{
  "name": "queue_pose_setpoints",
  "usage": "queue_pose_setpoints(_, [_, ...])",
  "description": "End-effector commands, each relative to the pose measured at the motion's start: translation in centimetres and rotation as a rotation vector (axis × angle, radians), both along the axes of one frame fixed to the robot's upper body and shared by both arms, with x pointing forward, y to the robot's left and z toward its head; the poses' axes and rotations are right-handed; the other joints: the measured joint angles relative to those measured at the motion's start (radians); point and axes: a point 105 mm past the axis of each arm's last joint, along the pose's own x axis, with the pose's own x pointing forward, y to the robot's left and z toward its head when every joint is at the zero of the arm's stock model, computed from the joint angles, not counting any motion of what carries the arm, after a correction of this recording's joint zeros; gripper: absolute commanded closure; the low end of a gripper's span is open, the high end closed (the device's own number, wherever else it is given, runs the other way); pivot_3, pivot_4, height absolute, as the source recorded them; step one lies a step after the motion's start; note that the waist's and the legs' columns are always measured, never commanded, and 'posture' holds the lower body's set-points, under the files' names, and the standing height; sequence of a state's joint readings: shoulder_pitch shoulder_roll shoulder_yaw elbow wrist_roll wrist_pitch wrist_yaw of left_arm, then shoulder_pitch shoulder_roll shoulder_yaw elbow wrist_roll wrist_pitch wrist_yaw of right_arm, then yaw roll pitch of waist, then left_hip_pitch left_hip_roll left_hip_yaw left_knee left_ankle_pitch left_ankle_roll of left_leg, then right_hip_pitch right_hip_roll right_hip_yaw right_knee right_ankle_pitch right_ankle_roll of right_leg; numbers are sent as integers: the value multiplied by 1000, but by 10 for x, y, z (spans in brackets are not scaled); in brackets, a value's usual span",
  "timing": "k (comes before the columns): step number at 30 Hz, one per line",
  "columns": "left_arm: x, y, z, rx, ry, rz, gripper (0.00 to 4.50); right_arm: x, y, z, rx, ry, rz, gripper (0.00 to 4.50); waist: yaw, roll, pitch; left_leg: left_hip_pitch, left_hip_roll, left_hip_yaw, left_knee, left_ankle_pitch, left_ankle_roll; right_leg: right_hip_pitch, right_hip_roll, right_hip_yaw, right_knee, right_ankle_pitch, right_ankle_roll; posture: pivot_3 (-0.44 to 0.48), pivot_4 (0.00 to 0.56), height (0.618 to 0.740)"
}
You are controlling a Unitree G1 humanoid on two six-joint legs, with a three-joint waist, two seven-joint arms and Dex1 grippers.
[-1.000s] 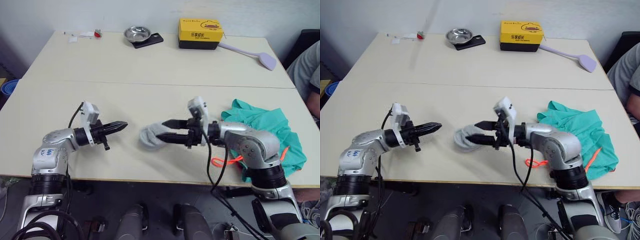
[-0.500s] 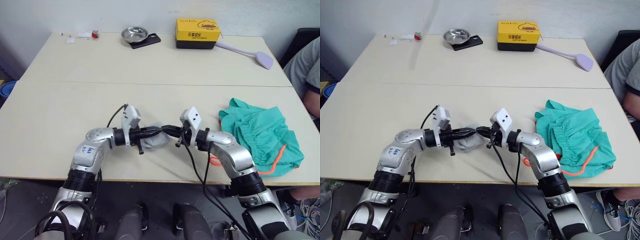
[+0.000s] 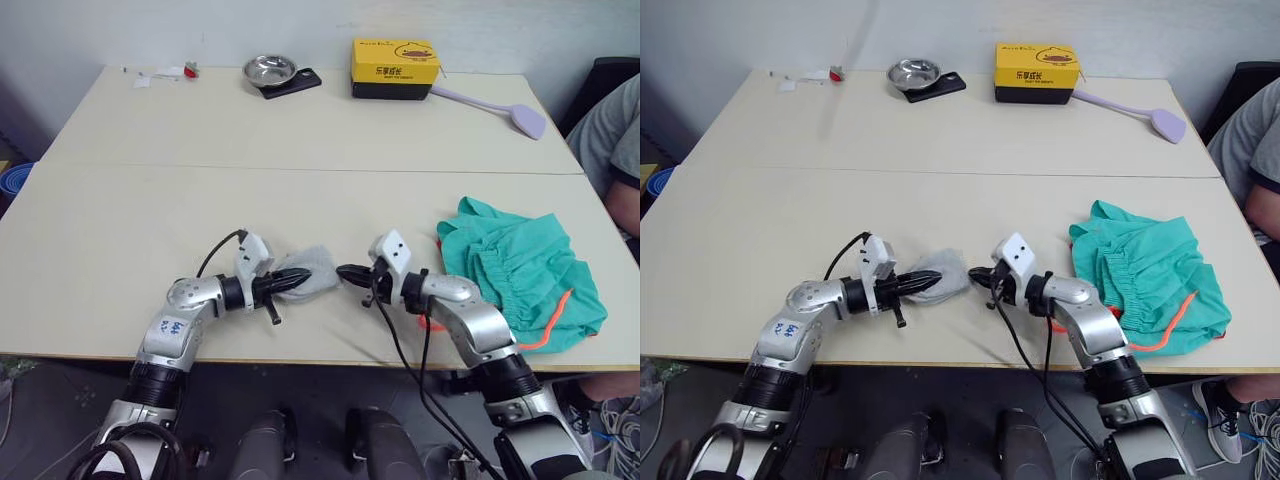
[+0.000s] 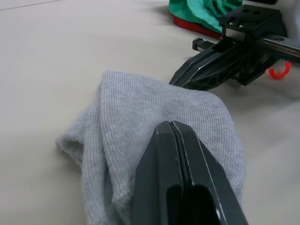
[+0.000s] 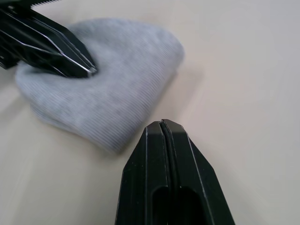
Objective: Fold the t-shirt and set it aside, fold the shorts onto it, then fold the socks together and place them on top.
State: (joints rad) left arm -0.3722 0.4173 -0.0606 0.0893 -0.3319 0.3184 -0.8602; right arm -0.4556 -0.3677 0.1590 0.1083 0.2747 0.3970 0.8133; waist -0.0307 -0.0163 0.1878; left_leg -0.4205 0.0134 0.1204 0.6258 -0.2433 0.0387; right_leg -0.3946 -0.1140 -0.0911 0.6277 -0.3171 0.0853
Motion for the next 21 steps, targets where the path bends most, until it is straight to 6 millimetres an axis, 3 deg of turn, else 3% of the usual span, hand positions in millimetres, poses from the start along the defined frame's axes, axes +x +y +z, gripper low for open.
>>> queue_pose_setpoints(1, [-2, 7, 20, -72, -41, 0, 4500, 1, -1, 31, 117, -17, 30, 4480, 0, 0, 0, 0, 0, 0, 0, 0, 0, 0, 0, 0, 0, 0, 0, 0, 150, 740])
queue_pose_setpoints(2, [-3, 7, 23, -67, -54, -17, 4500, 3, -3, 34, 148, 28, 27, 4480, 0, 0, 0, 0, 0, 0, 0, 0, 0, 0, 0, 0, 0, 0, 0, 0, 150, 740])
queue_pose_setpoints(5, [-3, 7, 25, -34, -84, -40, 4500, 8, -3, 41, 157, 117, 31, 3858, 0, 0, 0, -1, 0, 0, 0, 0, 0, 0, 0, 0, 0, 0, 0, 0, 150, 740])
queue_pose_setpoints(12, [3, 14, 9, 39, -64, -17, 4500, 10, 7, 36, 25, 520, 101, 1386, 1, 1, 0, -2, 0, 0, 1, -1, 2, -1, -1, 0, -1, 0, 0, 0, 150, 740])
queue_pose_setpoints(15, [4, 13, 4, 48, -67, -19, 4500, 10, 18, 31, -36, 583, 154, 290, -3, 1, 1, -3, 0, 0, 1, -2, 3, -2, -1, 0, -1, 0, 0, 0, 150, 740])
queue_pose_setpoints(20, [4, 10, 3, 41, -81, -18, 4500, 11, 39, 31, 10, 669, 202, 290, -4, 1, 1, -3, 0, 0, 1, -2, 3, -2, -1, -1, 0, 0, 0, 0, 150, 740])
queue_pose_setpoints(21, [4, 11, 3, 40, -85, -16, 4500, 10, 44, 30, 8, 682, 210, 477, -5, 1, 1, -3, 0, 0, 1, -2, 3, -2, -1, -1, 0, 0, 0, 0, 150, 740])
